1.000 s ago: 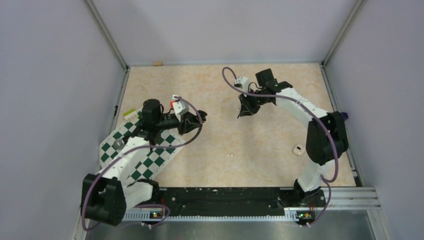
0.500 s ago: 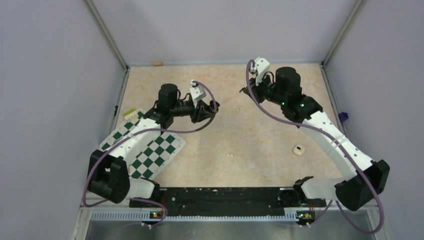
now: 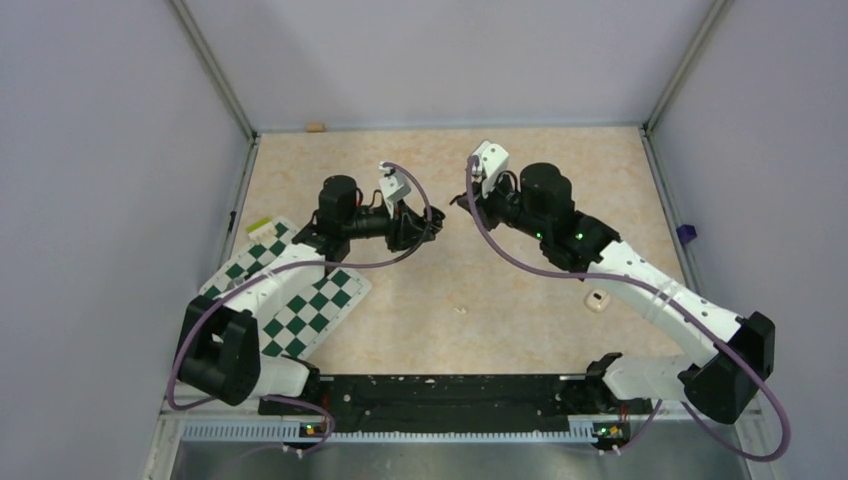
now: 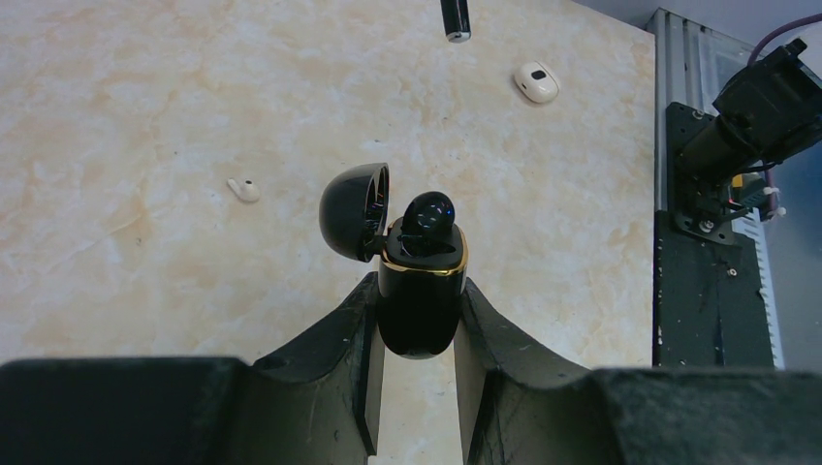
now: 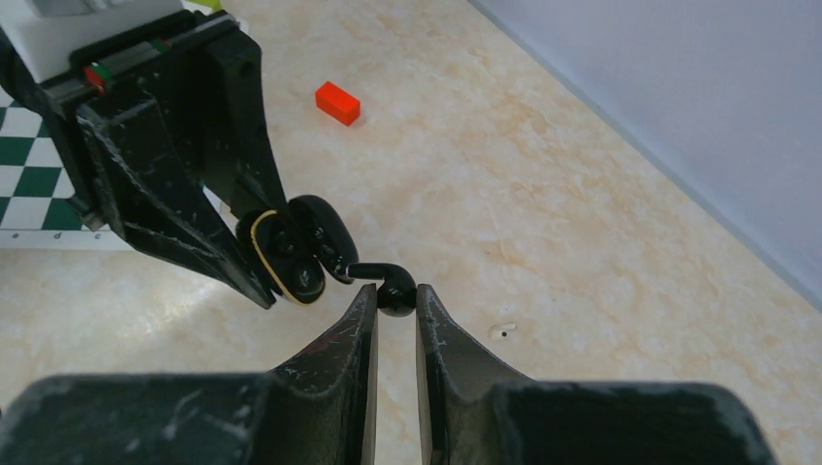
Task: Insert the wireless bluetooth earbuds into the charging case
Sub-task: Place the earbud in the charging case.
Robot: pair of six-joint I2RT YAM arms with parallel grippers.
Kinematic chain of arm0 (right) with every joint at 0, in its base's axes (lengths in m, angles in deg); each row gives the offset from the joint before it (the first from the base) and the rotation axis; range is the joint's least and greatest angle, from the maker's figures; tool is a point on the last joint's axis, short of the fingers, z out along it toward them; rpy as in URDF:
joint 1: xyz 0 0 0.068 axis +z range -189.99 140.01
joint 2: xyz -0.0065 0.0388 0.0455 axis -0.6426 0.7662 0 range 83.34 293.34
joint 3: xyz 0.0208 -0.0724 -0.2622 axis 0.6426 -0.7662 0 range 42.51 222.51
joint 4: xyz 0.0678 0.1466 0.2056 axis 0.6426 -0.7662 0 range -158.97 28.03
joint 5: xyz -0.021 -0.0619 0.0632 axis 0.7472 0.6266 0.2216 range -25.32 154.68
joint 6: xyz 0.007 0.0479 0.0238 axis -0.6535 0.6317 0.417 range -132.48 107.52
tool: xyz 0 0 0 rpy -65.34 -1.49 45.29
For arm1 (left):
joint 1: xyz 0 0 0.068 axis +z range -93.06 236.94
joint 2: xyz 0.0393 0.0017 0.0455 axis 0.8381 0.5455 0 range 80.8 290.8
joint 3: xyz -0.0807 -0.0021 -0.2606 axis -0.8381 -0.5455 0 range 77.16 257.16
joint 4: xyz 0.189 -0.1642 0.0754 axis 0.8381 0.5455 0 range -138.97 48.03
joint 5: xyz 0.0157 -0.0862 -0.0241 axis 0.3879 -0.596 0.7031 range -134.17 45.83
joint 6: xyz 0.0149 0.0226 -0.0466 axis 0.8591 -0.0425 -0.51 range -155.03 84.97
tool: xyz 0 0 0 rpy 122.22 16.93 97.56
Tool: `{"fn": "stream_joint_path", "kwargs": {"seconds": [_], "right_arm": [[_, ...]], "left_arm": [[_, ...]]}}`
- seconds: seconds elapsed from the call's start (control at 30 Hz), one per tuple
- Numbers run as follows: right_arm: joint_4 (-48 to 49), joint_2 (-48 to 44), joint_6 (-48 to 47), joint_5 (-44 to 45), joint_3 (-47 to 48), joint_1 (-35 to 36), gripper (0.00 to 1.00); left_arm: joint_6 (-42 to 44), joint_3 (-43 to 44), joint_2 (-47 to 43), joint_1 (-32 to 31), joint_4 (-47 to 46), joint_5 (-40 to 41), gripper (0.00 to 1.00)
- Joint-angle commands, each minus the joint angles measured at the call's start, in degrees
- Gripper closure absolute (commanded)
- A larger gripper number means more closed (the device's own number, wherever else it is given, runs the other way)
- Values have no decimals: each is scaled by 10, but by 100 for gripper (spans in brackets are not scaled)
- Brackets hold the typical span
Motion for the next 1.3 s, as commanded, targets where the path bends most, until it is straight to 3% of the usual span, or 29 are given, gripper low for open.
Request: {"fn": "stream_joint_path", "kwargs": {"seconds": [0.0,0.4,1.27], "right_arm": [[46,-9,16,5,3,24,100],[55,10,-4,15,-9,75,100],[63,37,-24,51,-13,95,100]], "left_arm": [[-23,-11,-12,-7,-58,-24,100],[-26,-23,-16,-8,-75,-17,100],[-63,-33,-23,-8,-107,-45,100]]}}
